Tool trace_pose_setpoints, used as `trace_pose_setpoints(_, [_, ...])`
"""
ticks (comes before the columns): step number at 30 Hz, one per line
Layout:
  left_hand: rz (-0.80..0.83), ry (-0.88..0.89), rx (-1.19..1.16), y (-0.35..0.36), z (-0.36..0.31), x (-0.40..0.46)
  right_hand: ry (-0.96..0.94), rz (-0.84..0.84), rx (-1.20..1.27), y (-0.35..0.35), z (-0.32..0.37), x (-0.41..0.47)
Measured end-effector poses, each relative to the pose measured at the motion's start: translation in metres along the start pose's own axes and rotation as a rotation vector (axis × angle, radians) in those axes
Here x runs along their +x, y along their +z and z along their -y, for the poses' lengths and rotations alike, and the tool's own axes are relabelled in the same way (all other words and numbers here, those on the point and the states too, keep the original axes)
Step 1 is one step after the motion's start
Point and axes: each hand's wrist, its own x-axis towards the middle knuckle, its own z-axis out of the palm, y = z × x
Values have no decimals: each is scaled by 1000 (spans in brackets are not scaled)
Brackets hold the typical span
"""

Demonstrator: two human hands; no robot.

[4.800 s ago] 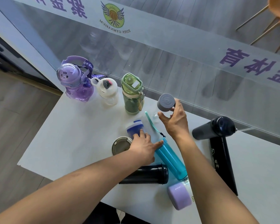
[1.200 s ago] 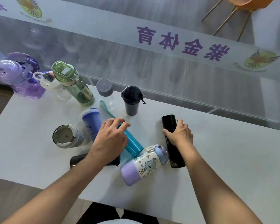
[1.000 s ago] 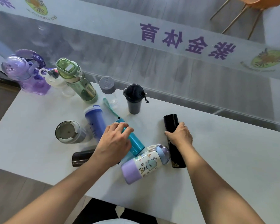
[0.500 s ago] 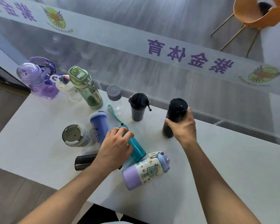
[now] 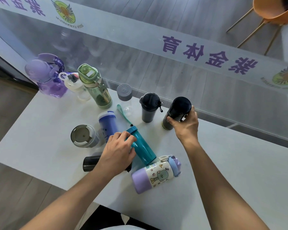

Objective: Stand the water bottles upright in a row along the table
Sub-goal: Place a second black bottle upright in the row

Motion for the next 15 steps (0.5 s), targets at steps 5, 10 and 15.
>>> trace_pose_setpoints(5, [5,10,-3,1,3,-1,4,-11,7,4,1,2])
trace_pose_setpoints(10, [8,33,-2,-1,6,1,26,-4,9,3,1,-2])
trace_pose_setpoints(15, [17,94,14,2,8,3,152,92,-91,-7,-6,-21])
